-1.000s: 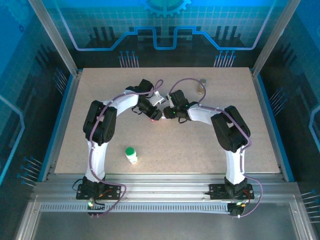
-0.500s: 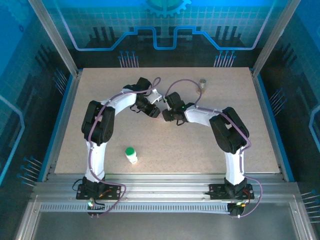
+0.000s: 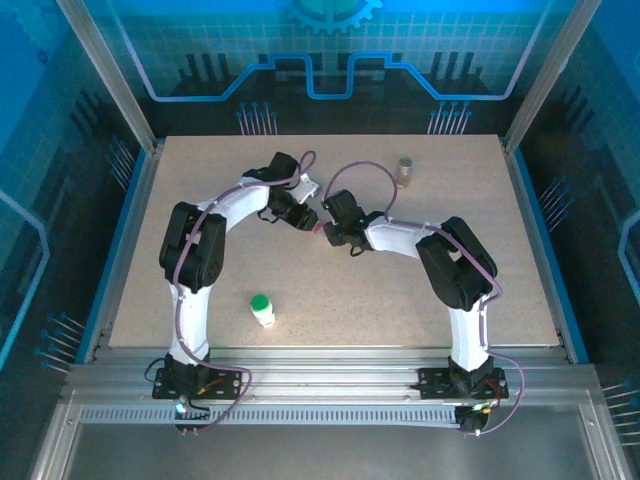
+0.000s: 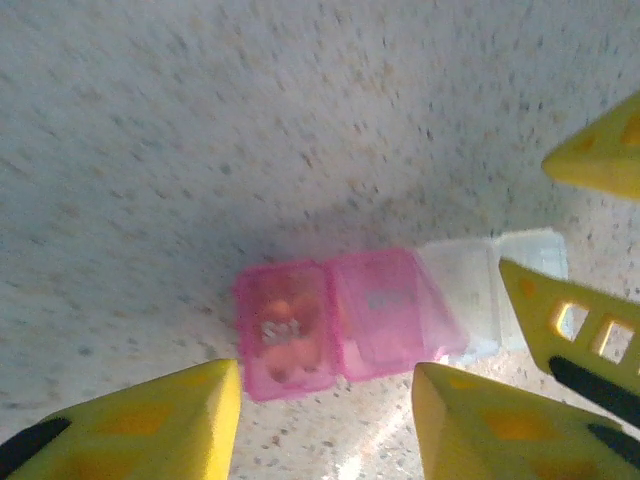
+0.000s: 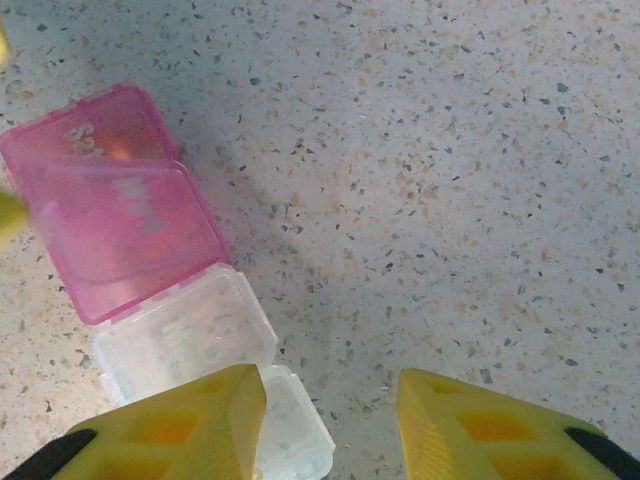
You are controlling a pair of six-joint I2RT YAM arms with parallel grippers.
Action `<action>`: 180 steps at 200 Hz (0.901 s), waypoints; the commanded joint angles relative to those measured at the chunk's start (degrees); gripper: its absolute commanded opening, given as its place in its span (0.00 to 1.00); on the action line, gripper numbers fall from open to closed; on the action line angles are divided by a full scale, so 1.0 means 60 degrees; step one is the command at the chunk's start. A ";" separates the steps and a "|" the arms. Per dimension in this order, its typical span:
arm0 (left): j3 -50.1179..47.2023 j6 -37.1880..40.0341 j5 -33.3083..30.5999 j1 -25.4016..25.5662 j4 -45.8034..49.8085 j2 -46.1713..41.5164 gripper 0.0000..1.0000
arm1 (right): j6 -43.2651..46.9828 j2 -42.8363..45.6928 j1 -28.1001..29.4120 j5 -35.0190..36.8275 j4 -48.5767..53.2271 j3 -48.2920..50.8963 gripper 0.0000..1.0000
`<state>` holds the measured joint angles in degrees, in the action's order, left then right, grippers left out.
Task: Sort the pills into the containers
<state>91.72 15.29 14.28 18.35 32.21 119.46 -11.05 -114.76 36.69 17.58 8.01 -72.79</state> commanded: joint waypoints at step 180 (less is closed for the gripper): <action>-0.1589 -0.4533 0.0520 -0.0985 -0.1688 -0.0788 0.49 | 0.1433 0.0839 -0.0054 -0.3142 0.0523 0.0517 0.56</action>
<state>86.08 -6.31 13.54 12.14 24.56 117.34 -3.38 -109.49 35.09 1.21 8.82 -67.66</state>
